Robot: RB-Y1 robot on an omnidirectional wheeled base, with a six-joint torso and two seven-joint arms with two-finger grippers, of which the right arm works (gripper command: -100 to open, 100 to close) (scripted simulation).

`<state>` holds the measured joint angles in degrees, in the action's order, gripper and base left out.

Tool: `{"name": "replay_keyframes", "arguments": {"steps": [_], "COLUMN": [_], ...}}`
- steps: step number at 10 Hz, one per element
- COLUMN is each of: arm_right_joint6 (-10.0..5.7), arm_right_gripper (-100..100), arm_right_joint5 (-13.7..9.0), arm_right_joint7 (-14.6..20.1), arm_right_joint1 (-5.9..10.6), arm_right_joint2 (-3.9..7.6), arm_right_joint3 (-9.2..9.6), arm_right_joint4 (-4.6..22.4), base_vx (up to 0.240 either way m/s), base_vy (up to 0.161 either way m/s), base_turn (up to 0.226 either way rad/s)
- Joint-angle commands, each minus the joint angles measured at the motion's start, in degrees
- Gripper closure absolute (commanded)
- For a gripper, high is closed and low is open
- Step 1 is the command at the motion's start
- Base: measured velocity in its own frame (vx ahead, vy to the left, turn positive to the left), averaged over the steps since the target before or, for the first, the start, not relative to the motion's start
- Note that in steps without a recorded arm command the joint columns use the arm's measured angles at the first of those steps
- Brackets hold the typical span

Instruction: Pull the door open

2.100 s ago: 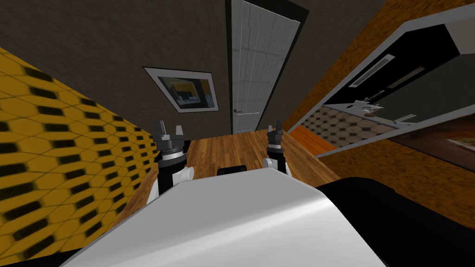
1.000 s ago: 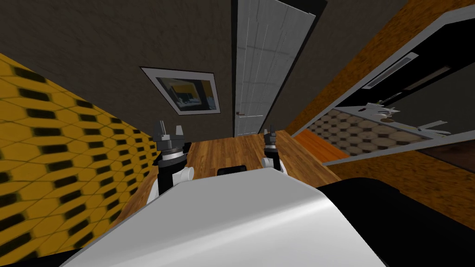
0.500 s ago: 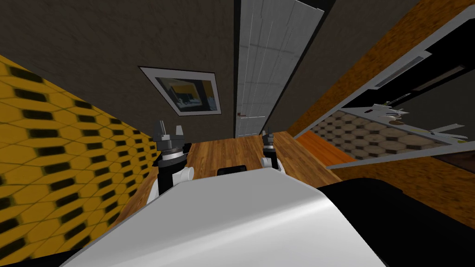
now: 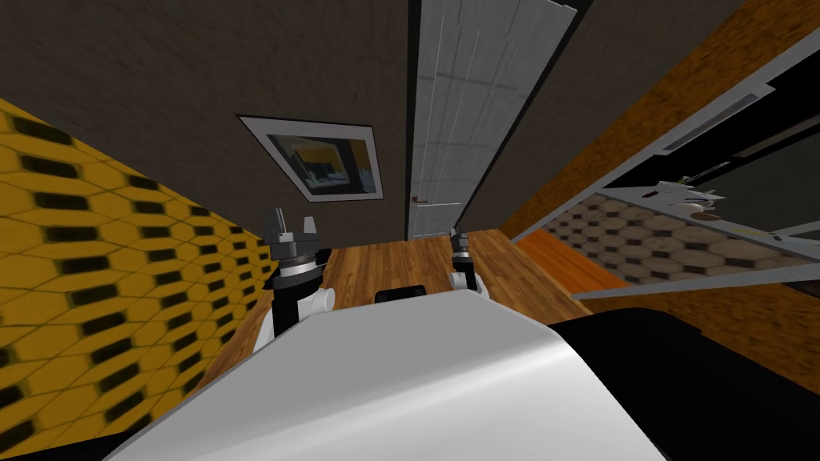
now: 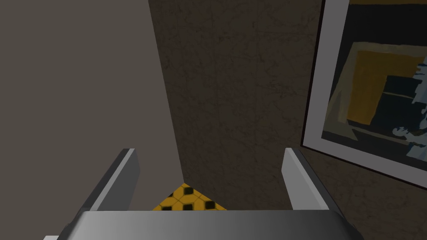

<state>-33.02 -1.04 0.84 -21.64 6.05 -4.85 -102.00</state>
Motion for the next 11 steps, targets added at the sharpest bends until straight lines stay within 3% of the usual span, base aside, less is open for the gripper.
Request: {"name": "replay_keyframes", "arguments": {"steps": [1, 11], "arm_right_joint6": [-0.57, -4.24], "arm_right_gripper": [-100, -100], "arm_right_joint5": [0.2, 2.1], "arm_right_joint7": [0.7, 4.5], "arm_right_joint1": [0.45, 5.62], "arm_right_joint2": [0.36, 2.01], "arm_right_joint3": [-0.2, -1.38], "arm_right_joint4": [1.9, 16.5], "base_vx": [0.095, 0.102], "base_vy": [0.012, 0.001], "base_turn": [0.027, 0.034]}}
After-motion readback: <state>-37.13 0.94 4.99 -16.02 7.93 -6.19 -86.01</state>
